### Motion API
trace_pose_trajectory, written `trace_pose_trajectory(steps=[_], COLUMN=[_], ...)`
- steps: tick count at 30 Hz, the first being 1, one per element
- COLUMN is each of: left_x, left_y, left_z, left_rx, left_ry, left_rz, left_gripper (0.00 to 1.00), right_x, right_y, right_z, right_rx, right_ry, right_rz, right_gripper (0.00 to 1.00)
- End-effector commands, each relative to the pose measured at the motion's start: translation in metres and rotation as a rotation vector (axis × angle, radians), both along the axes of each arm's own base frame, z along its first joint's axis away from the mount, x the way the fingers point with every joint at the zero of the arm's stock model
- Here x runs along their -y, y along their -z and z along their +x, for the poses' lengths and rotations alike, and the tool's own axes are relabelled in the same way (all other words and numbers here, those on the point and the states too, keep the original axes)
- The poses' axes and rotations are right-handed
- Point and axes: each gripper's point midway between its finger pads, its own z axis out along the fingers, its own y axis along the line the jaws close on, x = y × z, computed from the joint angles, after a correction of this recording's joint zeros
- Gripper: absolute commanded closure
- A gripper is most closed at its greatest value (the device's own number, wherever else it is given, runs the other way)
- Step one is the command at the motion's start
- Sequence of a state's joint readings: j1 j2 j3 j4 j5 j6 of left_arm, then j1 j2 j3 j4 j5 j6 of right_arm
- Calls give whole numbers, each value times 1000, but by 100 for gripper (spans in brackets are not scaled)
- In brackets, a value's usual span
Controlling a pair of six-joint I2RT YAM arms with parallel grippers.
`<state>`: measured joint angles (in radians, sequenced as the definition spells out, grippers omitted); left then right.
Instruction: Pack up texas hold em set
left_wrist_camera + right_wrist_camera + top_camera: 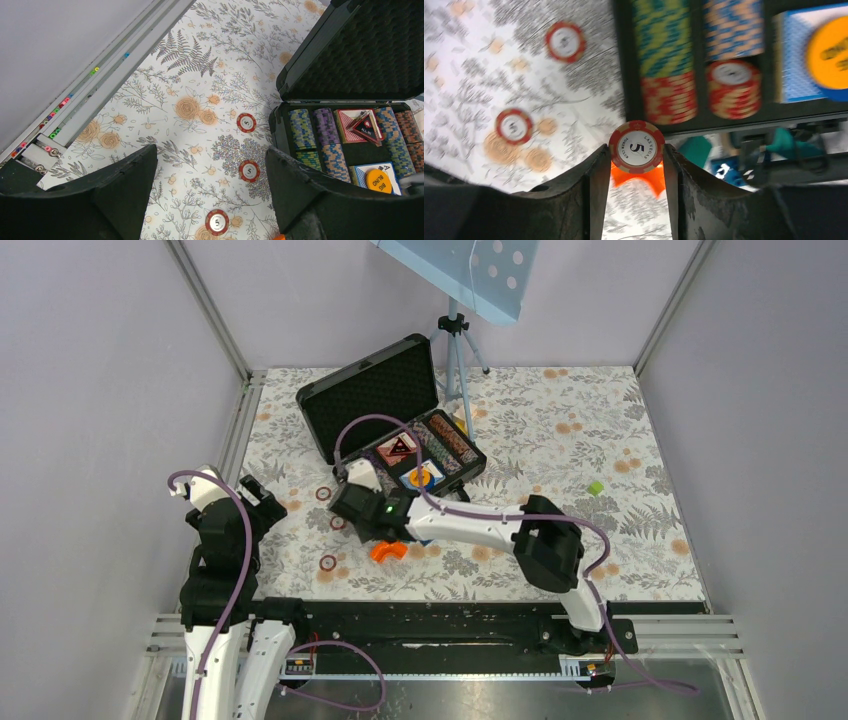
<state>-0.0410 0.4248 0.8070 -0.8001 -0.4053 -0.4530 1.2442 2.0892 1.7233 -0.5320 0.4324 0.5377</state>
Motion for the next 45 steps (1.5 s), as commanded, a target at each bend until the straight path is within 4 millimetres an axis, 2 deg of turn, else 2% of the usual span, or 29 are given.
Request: trace_pose_trajectory(steps=[1,5,14,27,45], left_x=[-3,-3,-2,-3,-3], left_y=[-11,-12,-11,-11,-11], left_z=[2,2,3,3,3], left_rx=[51,52,50,48,47], left_ry=[-17,-16,-13,-14,-13], left_rz=[8,8,7,10,9], left_gripper=[21,21,21,21,21], right_x=[30,52,86,101,100], right_y=[-37,-35,-22,-25,-40], right_z=[42,65,85,88,96], right_rx=[71,76,54,60,93], right_ry=[82,123,185,201,194], right_rz=[28,1,-39,-50,-42], right_gripper=[52,52,52,52,52])
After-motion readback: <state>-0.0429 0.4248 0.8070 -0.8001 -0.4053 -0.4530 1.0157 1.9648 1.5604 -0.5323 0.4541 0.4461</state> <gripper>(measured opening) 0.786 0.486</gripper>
